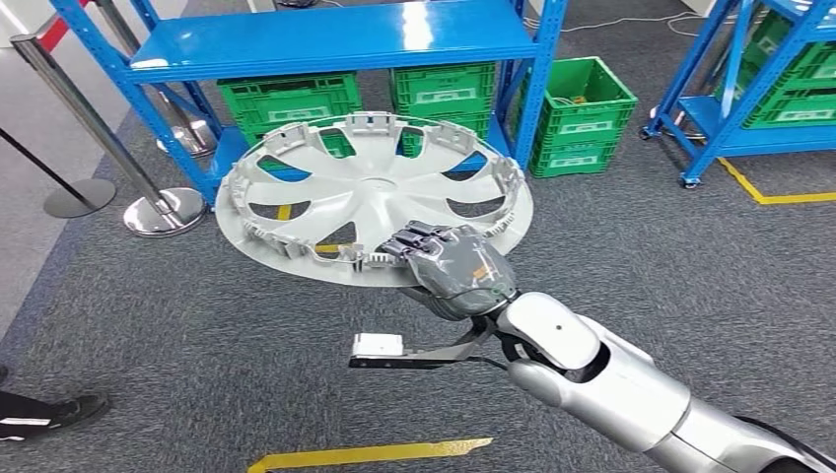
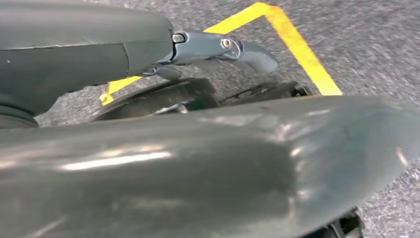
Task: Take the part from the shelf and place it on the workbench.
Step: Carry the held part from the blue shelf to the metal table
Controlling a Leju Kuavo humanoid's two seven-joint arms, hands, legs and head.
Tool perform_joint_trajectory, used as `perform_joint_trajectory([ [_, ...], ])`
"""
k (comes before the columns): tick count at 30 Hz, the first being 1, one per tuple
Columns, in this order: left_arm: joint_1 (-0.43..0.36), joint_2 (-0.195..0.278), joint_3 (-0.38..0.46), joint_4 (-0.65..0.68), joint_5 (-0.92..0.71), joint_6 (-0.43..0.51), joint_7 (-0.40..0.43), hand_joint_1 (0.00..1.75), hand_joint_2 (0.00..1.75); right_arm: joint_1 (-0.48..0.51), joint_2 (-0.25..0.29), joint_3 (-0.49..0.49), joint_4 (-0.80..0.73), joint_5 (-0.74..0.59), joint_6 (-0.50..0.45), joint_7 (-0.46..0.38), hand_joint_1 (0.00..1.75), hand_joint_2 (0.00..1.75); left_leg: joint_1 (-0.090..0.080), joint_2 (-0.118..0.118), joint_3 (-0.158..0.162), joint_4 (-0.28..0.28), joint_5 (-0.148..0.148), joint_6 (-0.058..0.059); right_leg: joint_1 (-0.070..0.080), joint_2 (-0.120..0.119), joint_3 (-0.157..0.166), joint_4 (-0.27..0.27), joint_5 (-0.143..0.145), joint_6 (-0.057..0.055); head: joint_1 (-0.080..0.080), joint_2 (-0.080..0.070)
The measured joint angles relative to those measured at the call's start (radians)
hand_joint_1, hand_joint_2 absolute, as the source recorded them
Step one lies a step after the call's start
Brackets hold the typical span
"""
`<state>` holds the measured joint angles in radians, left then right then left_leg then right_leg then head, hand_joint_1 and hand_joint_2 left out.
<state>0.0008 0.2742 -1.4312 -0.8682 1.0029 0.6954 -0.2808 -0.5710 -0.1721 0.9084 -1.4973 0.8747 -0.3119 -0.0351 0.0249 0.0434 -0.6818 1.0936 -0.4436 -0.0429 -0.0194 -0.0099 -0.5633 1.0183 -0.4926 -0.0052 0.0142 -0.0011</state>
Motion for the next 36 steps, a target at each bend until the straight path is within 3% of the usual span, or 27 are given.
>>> perform_joint_trajectory([
  [2,-0.001,0.000,-0.005,0.002,-0.002,0.000,0.000,0.00,0.00,0.000,0.001,0.000,0.001,0.000,0.000,0.000,1.75,1.75,-0.002,-0.029,-0.048,0.141,-0.080,0.002,0.004,0.022,-0.007,0.001,0.006,-0.008,-0.001,0.000],
  [3,-0.002,0.000,-0.006,0.004,-0.002,0.000,0.000,0.00,0.00,0.001,0.001,0.000,0.002,-0.001,0.000,-0.002,1.75,1.75,-0.004,-0.034,-0.063,0.193,-0.099,0.005,0.007,0.034,-0.009,0.001,0.008,-0.010,-0.001,0.000],
  [4,-0.002,0.000,-0.007,0.005,-0.003,-0.001,0.000,0.00,0.00,0.001,0.001,0.000,0.004,-0.002,0.000,-0.003,1.75,1.75,-0.006,-0.036,-0.063,0.211,-0.101,0.009,0.011,0.048,-0.011,0.001,0.010,-0.011,-0.001,0.000],
  [5,-0.003,-0.001,-0.007,0.006,-0.004,-0.002,0.000,0.00,0.00,0.002,0.001,0.000,0.005,-0.003,-0.001,-0.005,1.75,1.75,-0.009,-0.040,-0.046,0.187,-0.083,0.017,0.014,0.062,-0.011,0.001,0.011,-0.011,-0.001,0.000],
  [6,-0.003,-0.001,-0.008,0.007,-0.004,-0.003,0.000,0.00,0.00,0.002,0.001,0.001,0.006,-0.003,-0.001,-0.006,1.75,1.75,-0.011,-0.052,-0.013,0.129,-0.052,0.026,0.017,0.077,-0.011,0.001,0.012,-0.011,-0.001,0.000],
  [8,-0.005,-0.001,-0.009,0.009,-0.005,-0.004,0.000,0.00,0.00,0.000,0.003,0.001,0.007,-0.002,0.001,-0.006,1.75,1.75,-0.012,-0.102,0.051,0.002,-0.005,0.050,0.019,0.103,-0.013,0.002,0.014,-0.008,0.001,0.000],
  [10,-0.008,-0.001,-0.012,0.011,-0.007,-0.005,0.002,0.00,0.00,-0.002,0.006,0.001,0.007,0.005,0.004,-0.003,1.75,1.75,-0.014,-0.131,0.077,-0.052,0.002,0.063,0.013,0.126,-0.022,0.003,0.018,0.002,0.000,0.000],
  [12,-0.012,-0.003,-0.017,0.013,-0.008,-0.008,0.004,0.00,0.00,-0.002,0.007,0.002,0.007,0.020,0.004,-0.002,1.75,1.75,-0.016,-0.109,0.082,-0.068,0.002,0.064,0.009,0.145,-0.035,0.003,0.022,0.014,-0.002,0.000],
  [13,-0.014,-0.005,-0.019,0.015,-0.007,-0.010,0.004,0.00,0.00,-0.002,0.006,0.002,0.008,0.028,0.003,-0.002,1.75,1.75,-0.013,-0.095,0.085,-0.078,0.003,0.063,0.011,0.133,-0.043,0.008,0.017,0.019,-0.001,0.000],
  [14,-0.016,-0.007,-0.022,0.017,-0.007,-0.013,0.002,0.00,0.00,-0.003,0.006,0.002,0.008,0.035,0.000,-0.002,1.75,1.75,-0.010,-0.081,0.088,-0.087,0.006,0.063,0.013,0.110,-0.057,0.028,0.003,0.023,0.002,0.000],
  [16,-0.017,-0.011,-0.028,0.022,-0.005,-0.017,-0.001,0.00,0.00,-0.005,0.005,0.003,0.008,0.052,-0.007,0.002,1.75,1.75,-0.008,-0.053,0.090,-0.096,0.009,0.062,0.015,0.045,-0.110,0.128,-0.051,0.032,0.008,0.000],
  [18,-0.017,-0.013,-0.032,0.026,-0.005,-0.017,-0.001,0.00,0.00,-0.006,0.005,0.003,0.008,0.077,-0.016,0.012,1.75,1.75,-0.008,-0.023,0.089,-0.096,0.008,0.063,0.009,0.020,-0.168,0.250,-0.096,0.044,0.011,0.000],
  [19,-0.018,-0.013,-0.034,0.027,-0.005,-0.017,0.000,0.00,0.00,-0.005,0.004,0.003,0.008,0.090,-0.020,0.015,1.75,1.75,-0.008,-0.008,0.090,-0.096,0.008,0.062,0.006,0.016,-0.178,0.273,-0.095,0.049,0.011,0.000],
  [20,-0.018,-0.014,-0.035,0.029,-0.005,-0.017,0.000,0.00,0.00,-0.005,0.003,0.003,0.008,0.101,-0.024,0.018,1.75,1.75,-0.008,0.006,0.090,-0.095,0.007,0.061,0.003,0.011,-0.168,0.256,-0.077,0.053,0.011,0.000],
  [22,-0.020,-0.016,-0.038,0.032,-0.005,-0.018,0.000,0.00,0.00,-0.006,0.002,0.003,0.007,0.117,-0.031,0.019,1.75,1.75,-0.007,0.031,0.091,-0.091,0.004,0.055,-0.001,-0.019,-0.097,0.125,-0.017,0.057,0.011,0.000],
  [24,-0.022,-0.018,-0.039,0.036,-0.004,-0.019,-0.001,0.00,0.00,-0.008,0.001,0.003,0.003,0.131,-0.039,0.022,1.75,1.75,-0.012,0.049,0.089,-0.083,0.000,0.042,0.003,-0.051,-0.036,0.015,0.014,0.049,0.010,0.000],
  [25,-0.022,-0.018,-0.040,0.039,-0.004,-0.019,-0.002,0.00,0.00,-0.009,0.000,0.003,0.001,0.137,-0.044,0.023,1.75,1.75,-0.014,0.057,0.089,-0.080,0.000,0.036,0.006,-0.055,-0.027,-0.003,0.014,0.042,0.010,0.000],
  [27,-0.023,-0.019,-0.042,0.043,-0.004,-0.021,-0.005,0.00,0.00,-0.011,-0.005,0.003,-0.002,0.145,-0.052,0.024,1.75,1.75,-0.015,0.075,0.092,-0.080,0.001,0.026,0.009,-0.033,-0.030,-0.002,0.019,0.027,0.009,0.000],
  [28,-0.024,-0.019,-0.043,0.046,-0.004,-0.021,-0.006,0.00,0.00,-0.011,-0.007,0.003,-0.004,0.146,-0.054,0.025,1.75,1.75,-0.012,0.071,0.092,-0.077,-0.004,0.021,0.007,-0.023,-0.032,-0.002,0.023,0.020,0.009,0.000],
  [30,-0.026,-0.019,-0.046,0.049,-0.005,-0.023,-0.007,0.00,0.00,-0.013,-0.010,0.003,-0.009,0.147,-0.055,0.028,1.75,1.75,-0.008,0.028,0.075,-0.023,-0.050,0.013,0.003,-0.002,-0.034,-0.005,0.030,0.007,0.007,0.000],
  [32,-0.028,-0.019,-0.050,0.052,-0.007,-0.026,-0.010,0.00,0.00,-0.013,-0.012,0.003,-0.010,0.147,-0.056,0.029,1.75,1.75,-0.006,-0.022,0.026,0.107,-0.126,0.010,0.001,0.020,-0.038,-0.005,0.036,0.000,0.004,0.000],
  [33,-0.030,-0.019,-0.052,0.054,-0.008,-0.027,-0.012,0.00,0.00,-0.012,-0.013,0.003,-0.010,0.147,-0.057,0.029,1.75,1.75,-0.007,-0.032,0.003,0.170,-0.152,0.010,0.002,0.032,-0.040,-0.005,0.037,-0.002,0.003,0.000],
  [34,-0.031,-0.020,-0.054,0.057,-0.008,-0.028,-0.014,0.00,0.00,-0.011,-0.014,0.003,-0.010,0.148,-0.058,0.028,1.75,1.75,-0.007,-0.037,-0.009,0.207,-0.160,0.011,0.003,0.046,-0.042,-0.005,0.039,-0.002,0.002,0.000],
  [35,-0.032,-0.020,-0.055,0.059,-0.008,-0.030,-0.015,0.00,0.00,-0.011,-0.015,0.003,-0.010,0.148,-0.059,0.028,1.75,1.75,-0.008,-0.039,-0.003,0.205,-0.149,0.014,0.003,0.061,-0.042,-0.004,0.041,-0.001,0.002,0.000],
  [36,-0.033,-0.021,-0.056,0.061,-0.008,-0.032,-0.016,0.00,0.00,-0.010,-0.016,0.003,-0.010,0.148,-0.059,0.027,1.75,1.75,-0.008,-0.044,0.020,0.164,-0.120,0.017,0.004,0.076,-0.043,-0.004,0.043,0.001,0.002,0.000],
])
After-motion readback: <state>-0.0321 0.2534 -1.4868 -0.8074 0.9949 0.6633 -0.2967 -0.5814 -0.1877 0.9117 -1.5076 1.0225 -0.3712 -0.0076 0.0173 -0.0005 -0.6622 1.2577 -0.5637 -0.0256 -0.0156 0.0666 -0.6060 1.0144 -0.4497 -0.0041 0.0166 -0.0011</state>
